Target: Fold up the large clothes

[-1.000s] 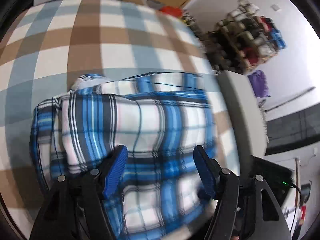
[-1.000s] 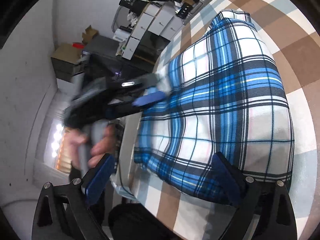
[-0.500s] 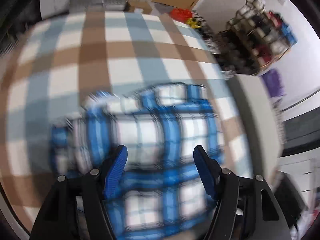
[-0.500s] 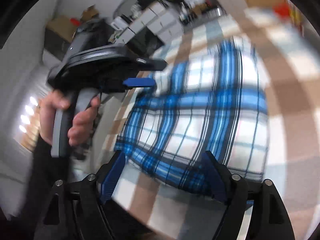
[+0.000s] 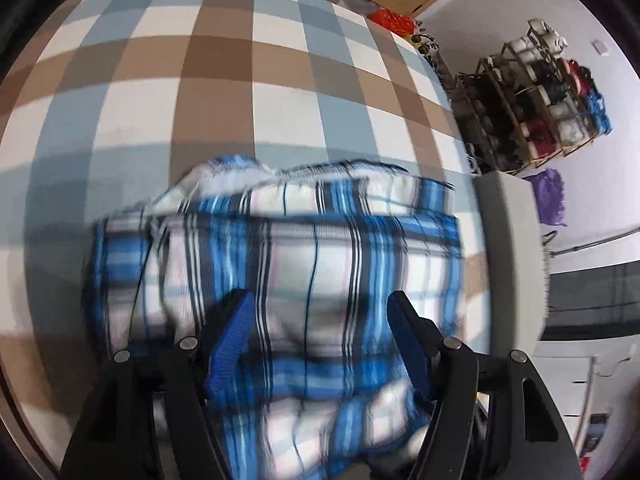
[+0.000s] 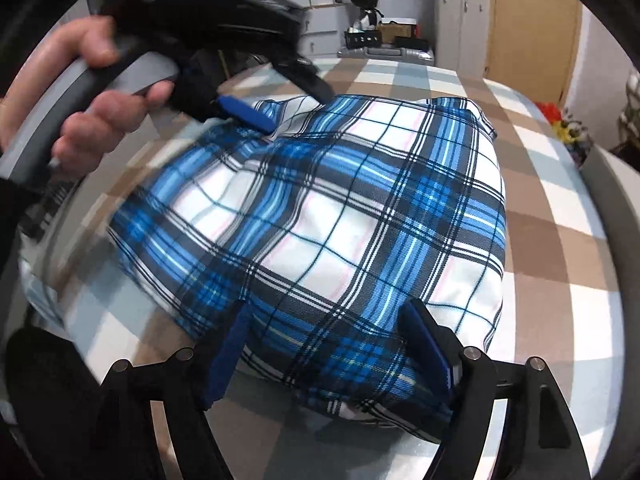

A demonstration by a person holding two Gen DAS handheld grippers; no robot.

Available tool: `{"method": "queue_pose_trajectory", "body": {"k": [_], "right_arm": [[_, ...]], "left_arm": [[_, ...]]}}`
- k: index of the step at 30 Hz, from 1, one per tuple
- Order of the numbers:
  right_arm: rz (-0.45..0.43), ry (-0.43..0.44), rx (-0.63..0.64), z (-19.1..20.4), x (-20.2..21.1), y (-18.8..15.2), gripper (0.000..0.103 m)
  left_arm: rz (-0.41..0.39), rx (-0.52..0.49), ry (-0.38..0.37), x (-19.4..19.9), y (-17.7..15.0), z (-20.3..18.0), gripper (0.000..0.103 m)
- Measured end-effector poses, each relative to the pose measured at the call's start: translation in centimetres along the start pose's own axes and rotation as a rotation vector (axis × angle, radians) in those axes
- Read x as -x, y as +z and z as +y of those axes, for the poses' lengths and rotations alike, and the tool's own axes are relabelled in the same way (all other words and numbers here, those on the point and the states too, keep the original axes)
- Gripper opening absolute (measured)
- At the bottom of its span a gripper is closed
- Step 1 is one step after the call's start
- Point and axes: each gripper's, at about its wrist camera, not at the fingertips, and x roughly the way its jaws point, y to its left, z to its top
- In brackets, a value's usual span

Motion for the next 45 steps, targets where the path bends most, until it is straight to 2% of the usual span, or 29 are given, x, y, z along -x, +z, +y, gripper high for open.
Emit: {"method": "queue_pose_trajectory", "body": {"k": [2, 4, 8, 10, 11, 12, 16, 20, 22, 24, 26, 28, 30, 32, 35, 37, 39, 42, 43, 44, 45], "right_arm": [[-0.026, 0.096, -0.058, -1.5, 1.4, -0.1, 0.079], [-0.056, 0.185, -0.125, -3.2, 3.0, -0.3, 0.079], [-0.121, 0.236, -0.214, -5.3, 4.5, -0.2, 0.079], [-0.099, 0.271, -0.257, -5.6, 4.1, 0.0, 0.079], [-0.073, 0.286, -0.279, -5.7, 3.6, -0.1, 0.079], [-0.038, 0.300, -0.304, -5.9, 2.9, -0.4, 0.079], [-0.037, 0.317, -0.312, -6.1, 2.7, -0.1, 0.078], [-0.068, 0.375, -0.395, -7.8, 3.0, 0.2, 0.078], [-0.100, 0.363, -0.402, -8.2, 3.7, 0.2, 0.078], [-0.097, 0.347, -0.400, -8.2, 3.7, 0.2, 0.078], [-0.066, 0.318, -0.410, -8.3, 3.0, -0.1, 0.078], [-0.057, 0.306, -0.399, -8.3, 2.6, 0.0, 0.078], [-0.061, 0.297, -0.386, -8.2, 2.8, 0.0, 0.077], [-0.062, 0.298, -0.392, -8.2, 2.9, 0.0, 0.077], [-0.056, 0.305, -0.391, -8.4, 2.6, -0.1, 0.077], [-0.052, 0.313, -0.392, -8.4, 2.5, -0.1, 0.077], [-0.047, 0.328, -0.396, -8.7, 2.5, -0.1, 0.077], [-0.025, 0.344, -0.379, -8.7, 2.0, -0.2, 0.078], [-0.021, 0.342, -0.375, -8.7, 1.8, -0.2, 0.079], [-0.020, 0.343, -0.376, -8.7, 1.8, -0.2, 0.079], [-0.019, 0.349, -0.377, -8.7, 1.8, -0.2, 0.080]], "left_arm": [[-0.022, -0.039, -0.006, 1.3, -1.2, -0.5, 0.064], [-0.026, -0.124, 0.077, 2.0, -3.4, -0.8, 0.064], [0.049, -0.200, 0.138, -0.1, -7.6, 0.5, 0.064], [0.068, -0.198, 0.190, -1.8, -8.8, 1.8, 0.064], [0.050, -0.193, 0.185, -2.3, -9.2, 2.6, 0.068], [-0.003, -0.207, 0.156, -1.8, -9.5, 2.7, 0.070], [-0.018, -0.143, 0.117, -0.8, -9.9, 4.1, 0.069], [-0.048, -0.088, 0.095, 2.2, -10.0, 5.7, 0.070], [-0.078, -0.094, 0.126, 3.5, -10.0, 6.1, 0.070], [-0.105, -0.073, 0.188, 4.0, -9.7, 7.0, 0.070], [-0.108, -0.030, 0.189, 3.7, -9.2, 7.8, 0.070], [-0.078, 0.028, 0.170, 2.7, -8.4, 9.3, 0.070], [-0.068, 0.022, 0.203, 1.7, -7.8, 9.4, 0.070], [-0.056, 0.019, 0.189, 0.5, -7.3, 8.3, 0.075], [-0.021, 0.074, 0.039, -0.3, -6.5, 8.2, 0.076], [-0.009, 0.072, 0.023, -0.9, -6.0, 7.7, 0.077], [0.019, 0.058, -0.025, -1.4, -6.1, 7.3, 0.077], [0.001, 0.030, -0.018, -2.1, -6.1, 5.6, 0.076], [-0.004, 0.025, -0.017, -2.4, -6.3, 5.1, 0.073], [-0.003, 0.018, -0.022, -2.6, -6.6, 4.8, 0.064], [-0.013, 0.013, -0.015, -2.6, -6.8, 4.7, 0.059]]}}
